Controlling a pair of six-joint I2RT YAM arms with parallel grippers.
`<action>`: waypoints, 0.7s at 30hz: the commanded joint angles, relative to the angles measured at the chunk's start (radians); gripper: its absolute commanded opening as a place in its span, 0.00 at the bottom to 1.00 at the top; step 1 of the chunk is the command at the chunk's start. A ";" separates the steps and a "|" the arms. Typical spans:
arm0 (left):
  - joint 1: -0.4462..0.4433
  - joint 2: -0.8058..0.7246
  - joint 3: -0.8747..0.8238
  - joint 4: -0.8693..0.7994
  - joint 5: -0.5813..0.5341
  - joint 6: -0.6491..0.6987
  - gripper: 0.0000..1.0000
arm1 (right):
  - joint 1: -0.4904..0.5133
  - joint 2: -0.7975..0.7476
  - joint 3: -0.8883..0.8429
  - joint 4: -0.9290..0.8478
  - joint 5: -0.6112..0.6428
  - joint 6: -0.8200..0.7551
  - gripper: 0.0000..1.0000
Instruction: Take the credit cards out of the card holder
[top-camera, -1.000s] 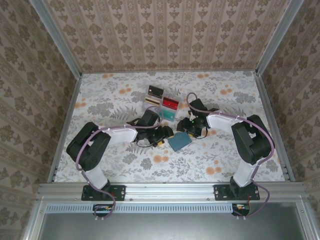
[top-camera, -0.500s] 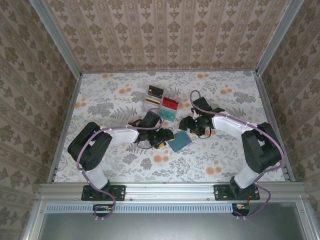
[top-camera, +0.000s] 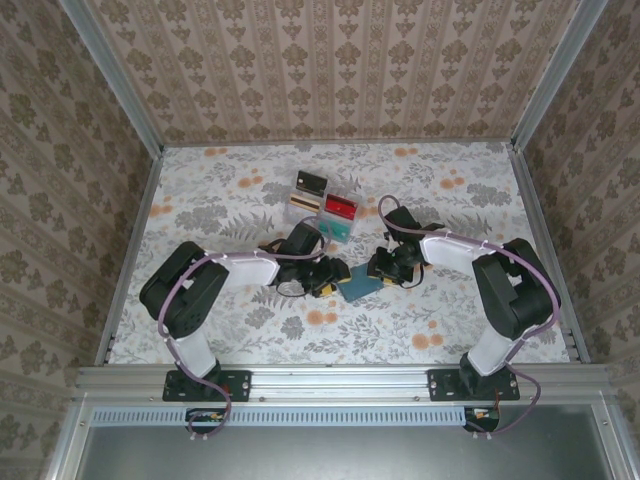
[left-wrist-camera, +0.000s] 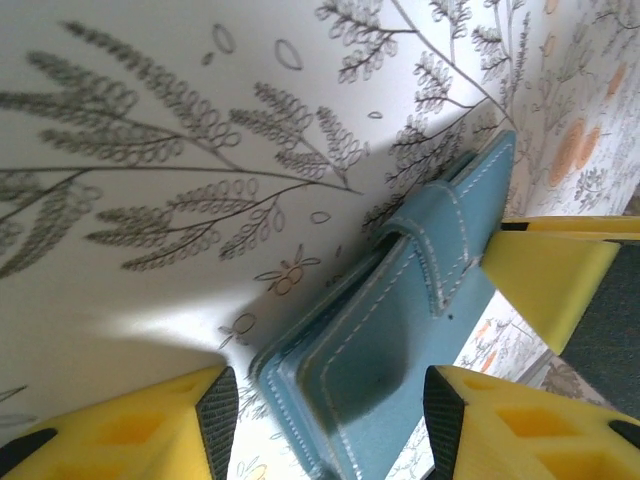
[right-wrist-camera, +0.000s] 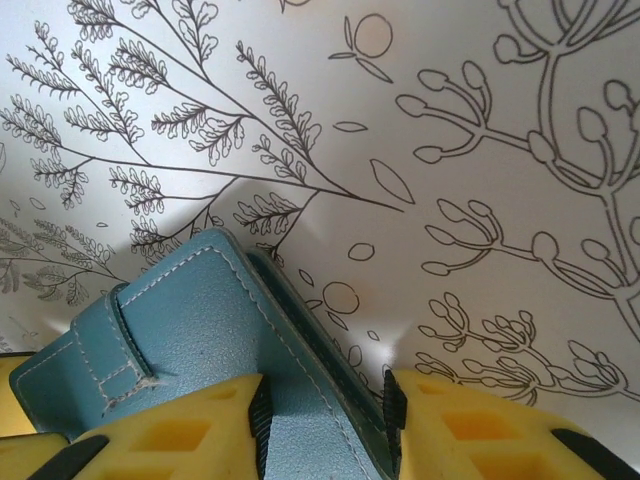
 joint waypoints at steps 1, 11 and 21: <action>-0.010 0.032 -0.005 0.043 0.036 -0.021 0.54 | -0.004 0.042 -0.011 -0.021 0.009 0.001 0.38; -0.009 0.017 -0.012 0.109 0.044 -0.022 0.43 | -0.005 0.039 -0.012 0.014 -0.027 0.013 0.39; -0.001 -0.097 0.039 -0.135 -0.053 0.165 0.22 | -0.017 -0.086 -0.002 0.044 0.020 -0.001 0.46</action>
